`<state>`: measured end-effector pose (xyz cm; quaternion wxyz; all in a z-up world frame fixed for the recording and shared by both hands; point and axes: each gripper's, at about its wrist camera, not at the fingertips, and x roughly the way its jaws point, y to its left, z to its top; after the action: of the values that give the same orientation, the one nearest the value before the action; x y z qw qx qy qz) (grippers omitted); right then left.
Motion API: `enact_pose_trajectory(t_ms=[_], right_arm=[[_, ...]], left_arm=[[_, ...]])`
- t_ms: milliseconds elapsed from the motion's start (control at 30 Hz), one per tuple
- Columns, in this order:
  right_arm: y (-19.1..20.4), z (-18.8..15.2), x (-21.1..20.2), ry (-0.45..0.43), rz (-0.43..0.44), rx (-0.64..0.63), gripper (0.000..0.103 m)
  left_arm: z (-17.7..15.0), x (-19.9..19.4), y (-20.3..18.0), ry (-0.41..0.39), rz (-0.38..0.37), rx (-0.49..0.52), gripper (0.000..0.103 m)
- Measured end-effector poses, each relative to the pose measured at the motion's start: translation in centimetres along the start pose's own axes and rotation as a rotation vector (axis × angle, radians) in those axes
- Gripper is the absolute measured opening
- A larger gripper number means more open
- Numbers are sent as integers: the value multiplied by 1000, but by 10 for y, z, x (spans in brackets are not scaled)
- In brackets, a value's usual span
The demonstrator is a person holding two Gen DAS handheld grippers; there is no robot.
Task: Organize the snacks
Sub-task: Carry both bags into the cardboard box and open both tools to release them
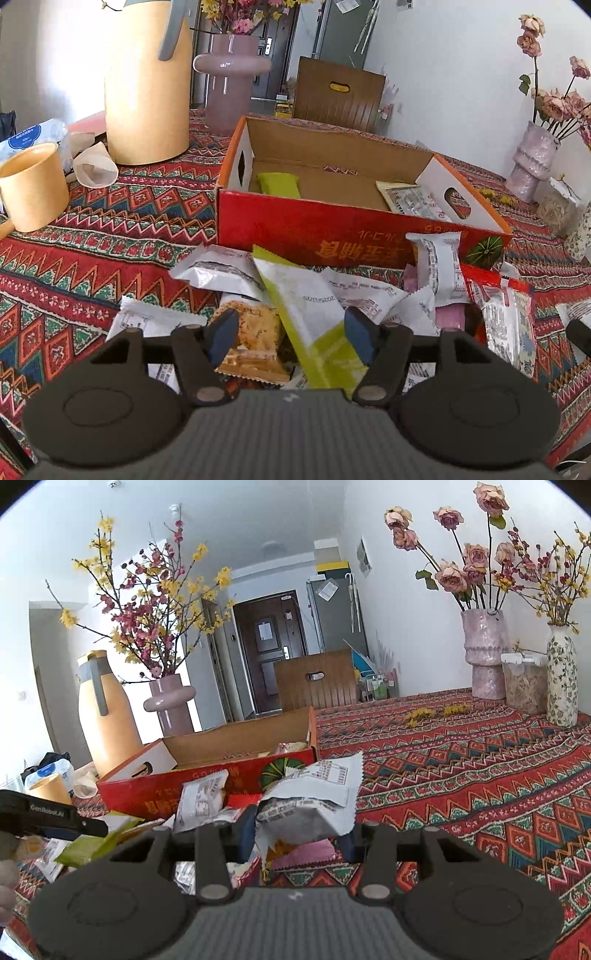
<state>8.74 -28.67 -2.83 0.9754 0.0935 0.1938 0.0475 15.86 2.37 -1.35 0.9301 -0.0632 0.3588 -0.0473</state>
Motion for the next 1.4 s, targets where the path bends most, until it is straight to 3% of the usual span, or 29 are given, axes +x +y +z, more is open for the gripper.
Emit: enact_pose_trajectory(t_ms=[267, 400, 500, 633, 667, 1033, 1400], right_arm=[[0, -1, 0, 6, 6, 8, 43], [-1, -2, 1, 8, 8, 12, 43], [-1, -3, 1, 12, 12, 16, 43], [-3, -3, 0, 12, 17, 22, 43], [-4, -3, 0, 11, 18, 23, 43], [-4, 4, -3, -20, 28, 23, 43], [20, 53, 39, -68, 115, -10, 43]], left_arm=[[7, 2, -14, 4, -12, -4, 72], [10, 8, -31, 30, 28, 19, 78], [8, 18, -39, 75, 69, 22, 66], [5, 23, -41, 107, 83, 11, 39], [5, 22, -40, 108, 77, 6, 39], [16, -11, -37, -24, 58, 24, 38], [67, -15, -49, -169, 55, 25, 39]])
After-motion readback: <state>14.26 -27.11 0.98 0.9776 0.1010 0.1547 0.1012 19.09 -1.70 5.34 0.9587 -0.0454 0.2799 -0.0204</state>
